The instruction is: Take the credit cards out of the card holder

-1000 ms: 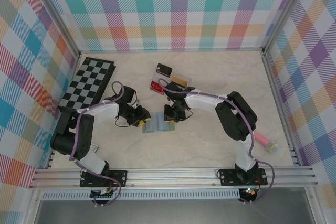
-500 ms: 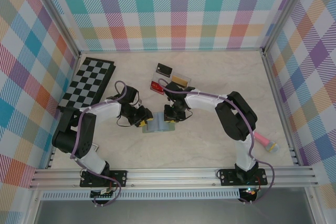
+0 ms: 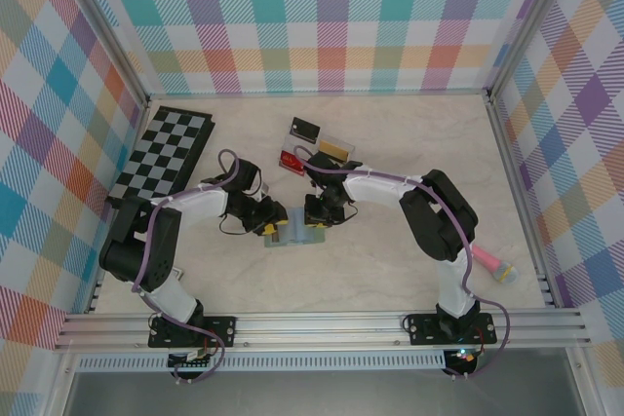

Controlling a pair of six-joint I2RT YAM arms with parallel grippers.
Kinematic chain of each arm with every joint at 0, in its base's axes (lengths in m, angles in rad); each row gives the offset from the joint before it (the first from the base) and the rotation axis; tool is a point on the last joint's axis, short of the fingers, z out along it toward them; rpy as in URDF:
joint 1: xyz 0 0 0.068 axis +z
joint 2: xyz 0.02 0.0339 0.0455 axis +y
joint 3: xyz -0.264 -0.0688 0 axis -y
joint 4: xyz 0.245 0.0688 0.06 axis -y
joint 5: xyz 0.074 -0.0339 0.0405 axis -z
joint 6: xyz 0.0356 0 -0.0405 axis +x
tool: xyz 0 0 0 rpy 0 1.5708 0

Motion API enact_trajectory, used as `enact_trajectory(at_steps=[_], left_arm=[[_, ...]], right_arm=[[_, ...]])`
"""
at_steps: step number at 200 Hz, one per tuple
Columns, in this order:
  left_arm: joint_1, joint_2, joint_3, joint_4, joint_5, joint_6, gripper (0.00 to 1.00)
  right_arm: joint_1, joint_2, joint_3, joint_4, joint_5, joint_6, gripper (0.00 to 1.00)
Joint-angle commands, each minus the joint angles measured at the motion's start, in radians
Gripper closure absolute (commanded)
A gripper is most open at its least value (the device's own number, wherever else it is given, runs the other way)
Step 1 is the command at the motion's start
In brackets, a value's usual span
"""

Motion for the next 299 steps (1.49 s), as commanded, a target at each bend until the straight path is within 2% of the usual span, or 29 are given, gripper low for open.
enact_trajectory(at_steps=[1,90,153,194,231,260,299], left_arm=[[-0.016,0.013,0.022,0.019,0.059,0.008,0.63],[-0.017,0.005,0.014,0.072,0.100,-0.018,0.65],[-0.030,0.007,-0.002,0.225,0.167,-0.104,0.63],[-0.057,0.027,0.018,0.250,0.168,-0.121,0.57],[-0.070,0.055,0.023,0.247,0.147,-0.120,0.51],[-0.068,0.032,0.030,0.204,0.107,-0.100,0.49],[-0.026,-0.055,0.047,0.064,0.022,-0.044,0.36]], right_arm=[[0.000,-0.012,-0.006,0.018,-0.028,-0.006,0.82],[-0.010,-0.109,-0.059,0.087,-0.047,0.006,0.81],[-0.021,-0.263,-0.207,0.229,0.016,0.058,0.72],[-0.026,-0.361,-0.276,0.264,0.107,0.080,0.66],[-0.027,-0.389,-0.296,0.263,0.143,0.077,0.63],[-0.026,-0.366,-0.280,0.263,0.103,0.058,0.64],[-0.015,-0.290,-0.211,0.256,-0.005,0.014,0.66]])
